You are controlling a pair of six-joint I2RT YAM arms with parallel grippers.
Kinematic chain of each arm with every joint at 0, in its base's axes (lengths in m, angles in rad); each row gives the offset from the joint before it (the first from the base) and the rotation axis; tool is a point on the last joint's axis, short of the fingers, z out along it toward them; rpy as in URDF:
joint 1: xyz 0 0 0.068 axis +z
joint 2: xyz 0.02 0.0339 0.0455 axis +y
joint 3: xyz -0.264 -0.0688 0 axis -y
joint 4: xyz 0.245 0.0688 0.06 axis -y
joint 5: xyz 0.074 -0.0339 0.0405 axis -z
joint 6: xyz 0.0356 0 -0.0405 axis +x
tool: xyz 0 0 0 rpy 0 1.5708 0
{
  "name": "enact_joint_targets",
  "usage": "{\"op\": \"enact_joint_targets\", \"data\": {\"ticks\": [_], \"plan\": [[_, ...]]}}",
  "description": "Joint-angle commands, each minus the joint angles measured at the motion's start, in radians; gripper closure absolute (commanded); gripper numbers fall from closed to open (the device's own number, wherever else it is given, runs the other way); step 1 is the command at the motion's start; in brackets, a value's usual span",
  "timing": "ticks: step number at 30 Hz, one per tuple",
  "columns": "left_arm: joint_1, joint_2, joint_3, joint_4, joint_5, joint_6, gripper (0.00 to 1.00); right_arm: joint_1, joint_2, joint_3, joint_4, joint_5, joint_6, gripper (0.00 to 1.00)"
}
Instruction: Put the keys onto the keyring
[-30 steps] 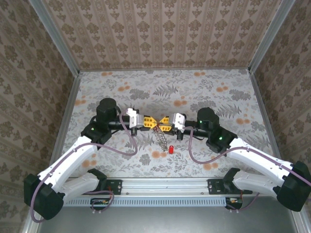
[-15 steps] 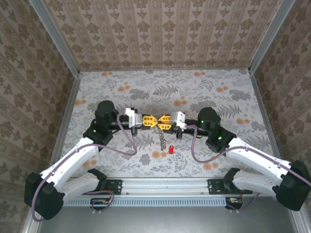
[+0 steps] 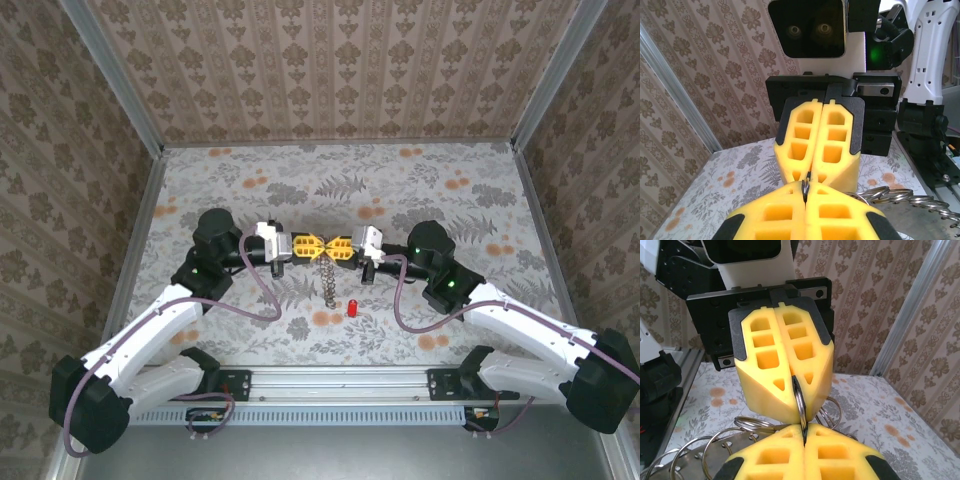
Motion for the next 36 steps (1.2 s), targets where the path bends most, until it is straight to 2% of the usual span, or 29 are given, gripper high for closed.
{"op": "enact_joint_targets", "data": {"ticks": [1,6,10,14,20,24,28,33,36], "plan": [[-0.035,-0.014,-0.011,0.077,-0.02,-0.02,1.0,0.009,0.003,-0.024,0.085,0.088,0.034,1.0],[-0.062,-0.01,-0.026,0.075,-0.122,-0.008,1.0,0.076,-0.002,-0.056,0.18,0.435,0.053,1.0],[-0.085,-0.009,-0.034,0.071,-0.215,0.006,1.0,0.16,0.029,-0.055,0.195,0.687,0.004,1.0],[-0.102,-0.005,-0.039,0.066,-0.293,0.01,1.0,0.211,0.071,-0.055,0.234,0.834,0.015,1.0],[-0.106,-0.015,-0.053,0.068,-0.397,0.021,1.0,0.281,0.129,-0.027,0.258,0.987,-0.012,1.0],[-0.107,-0.027,-0.062,0.069,-0.42,0.028,1.0,0.286,0.121,-0.026,0.241,1.006,-0.006,1.0],[-0.107,-0.031,-0.063,0.053,-0.422,0.036,1.0,0.284,0.106,-0.033,0.23,0.951,-0.03,1.0],[-0.097,-0.044,-0.063,0.051,-0.391,0.043,1.0,0.233,0.038,-0.08,0.23,0.738,-0.044,0.91],[-0.078,-0.048,-0.054,0.052,-0.284,0.036,1.0,0.151,-0.031,-0.119,0.221,0.553,-0.039,0.83]]}}
